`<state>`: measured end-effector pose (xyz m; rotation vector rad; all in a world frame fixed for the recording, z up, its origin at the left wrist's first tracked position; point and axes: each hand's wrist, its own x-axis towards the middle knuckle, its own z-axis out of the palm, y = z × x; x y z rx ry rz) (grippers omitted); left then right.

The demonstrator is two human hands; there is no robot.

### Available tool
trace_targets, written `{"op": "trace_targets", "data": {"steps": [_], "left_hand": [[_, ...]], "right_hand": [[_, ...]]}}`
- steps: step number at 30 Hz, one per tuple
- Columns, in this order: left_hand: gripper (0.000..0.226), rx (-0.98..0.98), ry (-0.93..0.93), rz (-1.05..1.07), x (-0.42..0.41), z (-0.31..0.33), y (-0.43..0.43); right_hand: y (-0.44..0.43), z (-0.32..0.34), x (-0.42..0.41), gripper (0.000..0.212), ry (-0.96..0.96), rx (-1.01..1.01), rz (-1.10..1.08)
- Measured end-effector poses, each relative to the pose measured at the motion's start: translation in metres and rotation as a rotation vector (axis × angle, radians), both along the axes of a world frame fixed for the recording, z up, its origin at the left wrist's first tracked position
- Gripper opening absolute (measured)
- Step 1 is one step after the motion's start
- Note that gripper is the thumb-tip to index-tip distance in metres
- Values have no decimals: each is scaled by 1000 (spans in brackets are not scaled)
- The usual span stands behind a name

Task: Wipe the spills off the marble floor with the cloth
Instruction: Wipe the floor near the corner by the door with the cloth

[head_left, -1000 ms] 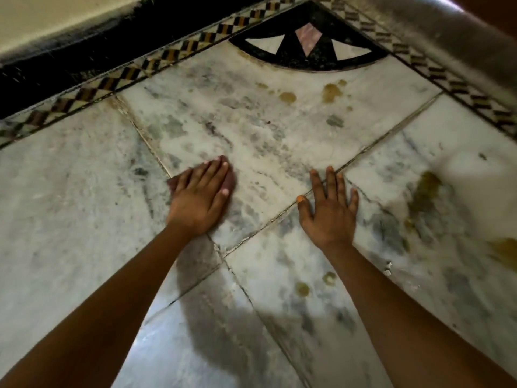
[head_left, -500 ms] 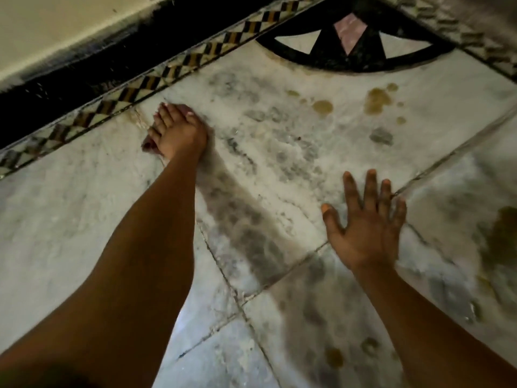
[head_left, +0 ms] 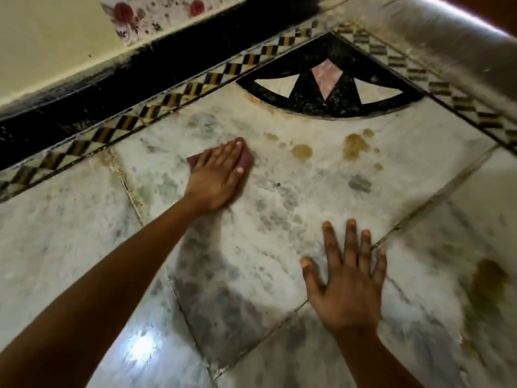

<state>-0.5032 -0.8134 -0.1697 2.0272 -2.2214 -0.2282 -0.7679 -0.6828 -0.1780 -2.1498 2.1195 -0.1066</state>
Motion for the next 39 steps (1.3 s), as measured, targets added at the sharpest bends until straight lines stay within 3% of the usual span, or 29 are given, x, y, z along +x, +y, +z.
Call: {"op": "trace_targets", "data": {"steps": [3,7,14,17,19,22,24,26,29,33,36,39], "left_hand": [[64,-6,-20,258,43,-2,-25],[55,65,29,485,14,6,-83],[51,90,51,-46,-99,8,-79],[59,55,44,-437,-81,6,-24],[63,35,5,-520,-43,6,-11],[60,25,-65,-182,-9,4,-36],[53,68,-52,20,-31,3,-58],[51,85,-35,28,-71,3,-58],[56,58,-13,-211,-109,-2,-14],[64,23,-18,-376,-67,2,61],[63,-6,-52,-168,-22,0,42],[55,70,-53,96,-34,2,-1]], "right_hand": [[1,1,1,73,-24,-9,-5],[4,3,0,70,-56,-34,-11],[3,2,1,69,-93,-29,-22],[2,2,1,69,-97,-24,-14],[2,1,2,70,-94,-25,-15],[3,-1,2,71,-108,-30,-13],[3,-1,2,71,-118,-27,-18],[3,0,2,72,-118,-9,-9],[1,2,1,74,-89,29,7],[1,3,-1,73,-83,44,25],[3,2,-1,72,-87,48,30],[2,5,0,69,-51,74,41]]}}
